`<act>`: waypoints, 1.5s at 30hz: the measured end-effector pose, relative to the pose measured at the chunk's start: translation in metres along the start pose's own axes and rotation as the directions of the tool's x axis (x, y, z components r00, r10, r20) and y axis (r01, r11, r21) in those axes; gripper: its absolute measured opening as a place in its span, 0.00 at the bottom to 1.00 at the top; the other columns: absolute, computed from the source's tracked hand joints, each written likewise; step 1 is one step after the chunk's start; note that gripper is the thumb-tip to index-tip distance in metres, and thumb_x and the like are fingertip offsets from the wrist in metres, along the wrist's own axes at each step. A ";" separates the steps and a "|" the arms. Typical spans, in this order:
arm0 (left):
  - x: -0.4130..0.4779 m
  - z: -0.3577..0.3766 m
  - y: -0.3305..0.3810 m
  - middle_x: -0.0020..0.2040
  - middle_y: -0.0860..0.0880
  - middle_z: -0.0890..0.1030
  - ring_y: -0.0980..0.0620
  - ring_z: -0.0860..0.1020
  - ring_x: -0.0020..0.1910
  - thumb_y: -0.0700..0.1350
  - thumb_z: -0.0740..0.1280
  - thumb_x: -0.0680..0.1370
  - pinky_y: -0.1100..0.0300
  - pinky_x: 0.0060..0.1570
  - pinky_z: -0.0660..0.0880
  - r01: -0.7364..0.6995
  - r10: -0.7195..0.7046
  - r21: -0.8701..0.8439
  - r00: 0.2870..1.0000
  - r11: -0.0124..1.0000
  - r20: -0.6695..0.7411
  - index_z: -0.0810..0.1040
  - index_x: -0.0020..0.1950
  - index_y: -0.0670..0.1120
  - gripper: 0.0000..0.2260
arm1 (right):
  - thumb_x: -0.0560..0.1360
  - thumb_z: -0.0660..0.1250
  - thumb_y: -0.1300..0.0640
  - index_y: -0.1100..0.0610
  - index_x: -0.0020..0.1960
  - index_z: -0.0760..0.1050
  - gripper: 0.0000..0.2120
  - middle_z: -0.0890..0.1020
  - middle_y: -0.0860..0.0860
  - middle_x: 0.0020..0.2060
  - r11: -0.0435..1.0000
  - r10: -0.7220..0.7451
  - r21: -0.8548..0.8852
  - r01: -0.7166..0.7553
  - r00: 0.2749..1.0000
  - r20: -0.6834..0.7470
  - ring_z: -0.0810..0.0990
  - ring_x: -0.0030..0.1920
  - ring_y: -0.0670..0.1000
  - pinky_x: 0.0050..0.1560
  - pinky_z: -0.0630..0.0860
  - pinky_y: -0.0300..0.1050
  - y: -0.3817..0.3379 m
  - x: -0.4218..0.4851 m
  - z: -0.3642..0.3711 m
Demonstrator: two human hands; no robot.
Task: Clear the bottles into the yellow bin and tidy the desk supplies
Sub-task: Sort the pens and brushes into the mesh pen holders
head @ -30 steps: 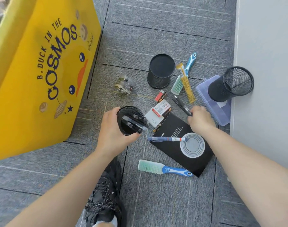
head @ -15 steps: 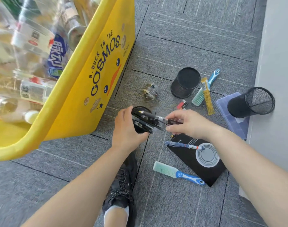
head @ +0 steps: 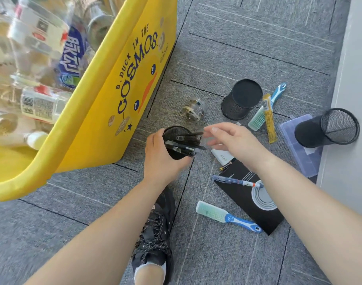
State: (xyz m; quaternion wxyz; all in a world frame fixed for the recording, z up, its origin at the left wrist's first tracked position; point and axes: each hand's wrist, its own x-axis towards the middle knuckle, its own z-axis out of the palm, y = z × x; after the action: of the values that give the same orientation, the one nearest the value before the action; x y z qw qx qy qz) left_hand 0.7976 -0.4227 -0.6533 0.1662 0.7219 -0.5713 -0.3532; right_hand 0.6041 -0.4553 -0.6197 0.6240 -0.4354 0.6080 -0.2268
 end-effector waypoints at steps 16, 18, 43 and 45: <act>0.037 0.002 0.016 0.75 0.48 0.54 0.51 0.56 0.73 0.52 0.75 0.70 0.62 0.65 0.57 0.103 -0.111 -0.152 0.993 0.983 -0.046 0.51 0.77 0.47 0.44 | 0.71 0.71 0.54 0.52 0.62 0.72 0.21 0.65 0.53 0.70 0.618 -0.332 -0.771 -0.154 0.838 -0.433 0.59 0.72 0.56 0.70 0.58 0.49 0.012 0.067 -0.062; 0.037 0.001 0.019 0.76 0.48 0.52 0.49 0.53 0.75 0.53 0.75 0.69 0.57 0.69 0.56 0.114 -0.120 -0.102 0.991 0.988 -0.055 0.50 0.77 0.46 0.46 | 0.71 0.71 0.55 0.54 0.53 0.75 0.12 0.71 0.52 0.63 0.556 -0.391 -0.817 -0.156 0.818 -0.423 0.64 0.67 0.57 0.64 0.62 0.50 0.012 0.068 -0.061; 0.005 0.057 0.080 0.54 0.51 0.76 0.52 0.75 0.49 0.46 0.63 0.79 0.56 0.50 0.73 -0.144 0.139 -0.069 0.987 0.987 -0.079 0.77 0.58 0.47 0.09 | 0.76 0.69 0.57 0.51 0.44 0.76 0.03 0.81 0.50 0.44 0.971 0.165 0.219 -0.093 0.926 -0.339 0.80 0.49 0.52 0.59 0.76 0.53 0.064 -0.009 -0.064; 0.003 0.055 0.076 0.54 0.50 0.76 0.50 0.75 0.50 0.43 0.62 0.79 0.54 0.47 0.74 -0.221 0.221 0.012 0.968 0.975 -0.117 0.78 0.59 0.46 0.10 | 0.73 0.72 0.54 0.49 0.41 0.76 0.05 0.82 0.48 0.42 0.982 0.084 -0.128 -0.136 0.934 -0.348 0.80 0.46 0.50 0.54 0.77 0.50 0.077 -0.017 -0.063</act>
State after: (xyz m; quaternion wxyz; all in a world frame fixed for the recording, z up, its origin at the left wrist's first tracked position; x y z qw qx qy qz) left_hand 0.7057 -0.4386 -0.6439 0.2384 0.6733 -0.6373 -0.2894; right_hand 0.5221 -0.4187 -0.6661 0.4864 -0.4005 0.7457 -0.2168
